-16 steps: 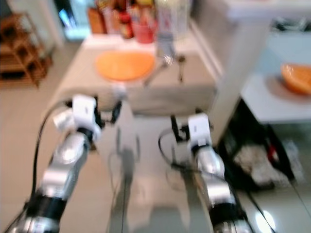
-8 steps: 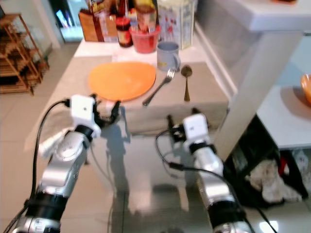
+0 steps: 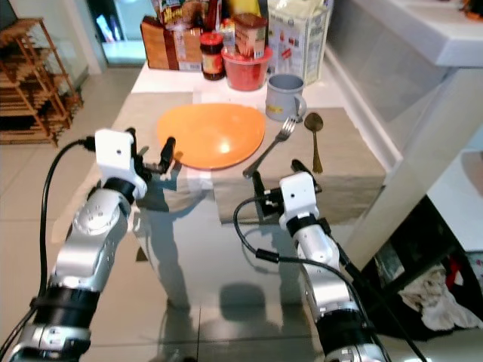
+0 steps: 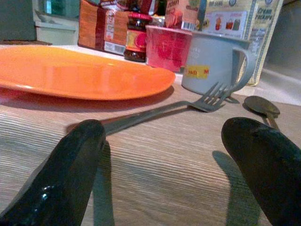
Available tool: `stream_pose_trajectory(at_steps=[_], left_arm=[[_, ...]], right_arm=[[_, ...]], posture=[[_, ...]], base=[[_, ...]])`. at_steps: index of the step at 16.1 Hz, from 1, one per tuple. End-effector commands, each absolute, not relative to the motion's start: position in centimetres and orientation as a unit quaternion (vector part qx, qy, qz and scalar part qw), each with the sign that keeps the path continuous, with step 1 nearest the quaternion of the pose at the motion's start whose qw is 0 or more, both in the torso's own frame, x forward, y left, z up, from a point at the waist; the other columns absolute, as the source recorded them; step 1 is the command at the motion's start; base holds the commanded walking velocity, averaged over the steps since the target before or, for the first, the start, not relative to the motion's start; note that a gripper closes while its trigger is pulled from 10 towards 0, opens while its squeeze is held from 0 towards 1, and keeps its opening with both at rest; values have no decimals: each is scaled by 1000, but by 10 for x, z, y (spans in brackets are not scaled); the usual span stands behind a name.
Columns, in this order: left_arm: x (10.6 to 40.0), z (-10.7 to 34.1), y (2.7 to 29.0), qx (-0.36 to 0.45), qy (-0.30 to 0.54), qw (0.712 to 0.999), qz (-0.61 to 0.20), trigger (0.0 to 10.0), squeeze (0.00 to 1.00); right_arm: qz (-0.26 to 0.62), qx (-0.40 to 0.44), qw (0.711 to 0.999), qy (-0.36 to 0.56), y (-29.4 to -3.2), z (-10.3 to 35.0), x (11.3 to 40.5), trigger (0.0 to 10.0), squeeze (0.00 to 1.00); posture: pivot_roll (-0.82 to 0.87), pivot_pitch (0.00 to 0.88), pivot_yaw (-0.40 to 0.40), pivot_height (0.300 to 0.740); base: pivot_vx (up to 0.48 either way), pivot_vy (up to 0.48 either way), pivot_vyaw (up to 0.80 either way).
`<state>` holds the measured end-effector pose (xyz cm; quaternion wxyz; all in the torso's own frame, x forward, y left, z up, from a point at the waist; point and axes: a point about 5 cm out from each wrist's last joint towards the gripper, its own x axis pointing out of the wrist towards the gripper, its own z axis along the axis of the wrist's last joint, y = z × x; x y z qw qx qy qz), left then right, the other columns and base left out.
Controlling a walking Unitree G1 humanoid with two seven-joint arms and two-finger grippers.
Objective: Setting the table
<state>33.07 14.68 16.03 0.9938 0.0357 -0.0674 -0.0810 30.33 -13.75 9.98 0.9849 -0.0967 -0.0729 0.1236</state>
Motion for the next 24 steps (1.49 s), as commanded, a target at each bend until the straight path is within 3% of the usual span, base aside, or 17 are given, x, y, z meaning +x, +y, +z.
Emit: stream_pose_trajectory(at_steps=[1, 4, 6, 11, 14, 20, 24], left_arm=[[335, 164, 151, 33, -61, 995, -77, 10000, 0], [341, 163, 157, 29, -32, 997, -70, 10000, 0], [352, 161, 157, -22, 25, 996, -82, 10000, 0], [372, 177, 161, -78, 46, 992, -87, 10000, 0], [385, 178, 164, -144, 100, 982, -65, 10000, 0], [393, 167, 171, -175, 159, 971, -33, 10000, 0], [397, 168, 161, -210, 171, 962, -44, 10000, 0]], right_arm=[[125, -102, 984, -72, -137, 100, 304, 10000, 0], [126, -101, 984, -72, -136, 99, 303, 10000, 0], [128, -102, 984, -74, -135, 99, 303, 10000, 0], [128, -106, 983, -78, -135, 101, 302, 10000, 0], [126, -107, 983, -75, -136, 100, 301, 10000, 0], [126, -108, 983, -74, -137, 100, 299, 10000, 0], [127, -109, 983, -69, -138, 99, 298, 10000, 0]], posture=[[-59, 0, 39, 740], [-58, 0, 41, 740], [-60, 0, 41, 740], [-74, 0, 46, 740], [-78, 0, 45, 740], [-87, 0, 45, 740], [-90, 0, 46, 740]], base=[[0, 0, 0], [0, 0, 0], [0, 0, 0], [0, 0, 0], [0, 0, 0], [0, 0, 0], [0, 0, 0]])
